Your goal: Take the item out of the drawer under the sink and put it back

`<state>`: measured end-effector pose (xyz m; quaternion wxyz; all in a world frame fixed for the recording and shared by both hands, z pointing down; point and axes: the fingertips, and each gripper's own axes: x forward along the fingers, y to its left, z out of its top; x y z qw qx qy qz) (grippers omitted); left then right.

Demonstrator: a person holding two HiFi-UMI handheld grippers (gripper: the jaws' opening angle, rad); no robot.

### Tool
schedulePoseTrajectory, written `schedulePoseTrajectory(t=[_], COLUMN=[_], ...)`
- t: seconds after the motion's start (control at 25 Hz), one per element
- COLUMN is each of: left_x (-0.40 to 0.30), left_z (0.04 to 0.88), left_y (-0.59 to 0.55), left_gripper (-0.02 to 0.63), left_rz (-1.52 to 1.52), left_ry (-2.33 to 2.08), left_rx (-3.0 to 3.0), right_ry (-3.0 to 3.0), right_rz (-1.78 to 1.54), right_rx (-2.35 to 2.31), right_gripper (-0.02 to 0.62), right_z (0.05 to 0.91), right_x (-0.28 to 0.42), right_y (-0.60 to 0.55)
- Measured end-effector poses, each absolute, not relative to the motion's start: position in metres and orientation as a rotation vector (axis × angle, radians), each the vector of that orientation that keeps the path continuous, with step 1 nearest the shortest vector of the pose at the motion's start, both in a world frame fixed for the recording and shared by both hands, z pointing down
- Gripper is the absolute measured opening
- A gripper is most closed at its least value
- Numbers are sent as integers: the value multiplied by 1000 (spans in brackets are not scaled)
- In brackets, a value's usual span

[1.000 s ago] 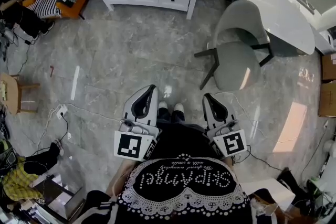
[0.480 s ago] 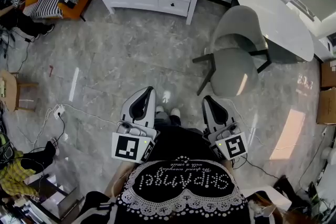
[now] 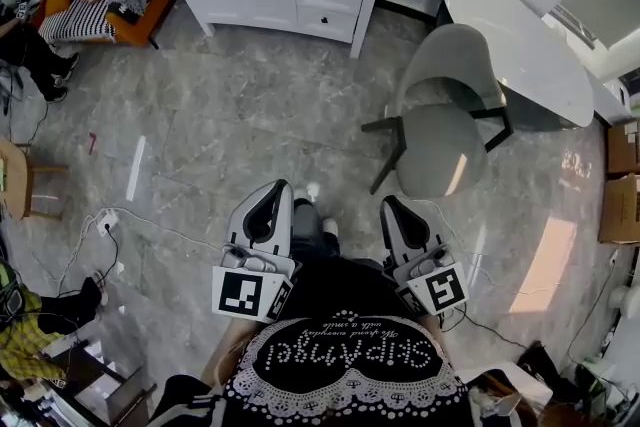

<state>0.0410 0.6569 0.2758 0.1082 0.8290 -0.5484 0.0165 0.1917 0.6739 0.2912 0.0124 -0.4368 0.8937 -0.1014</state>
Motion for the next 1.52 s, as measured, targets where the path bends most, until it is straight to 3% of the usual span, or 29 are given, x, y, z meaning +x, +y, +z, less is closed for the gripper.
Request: schedulePoseTrajectory(t=[0.72, 1.52], left_x=[-32, -67], left_z=[265, 278], left_y=[543, 514], left_gripper=[3, 3], left_rz=[63, 72], left_ry=[-1539, -1587], left_rx=[2486, 2425], right_ry=[2789, 2789], right_rz=[-345, -356], right_rx=[-1357, -1399], right_gripper=[20, 20], right_z=[284, 296], right_x=[109, 93], right_y=[575, 533])
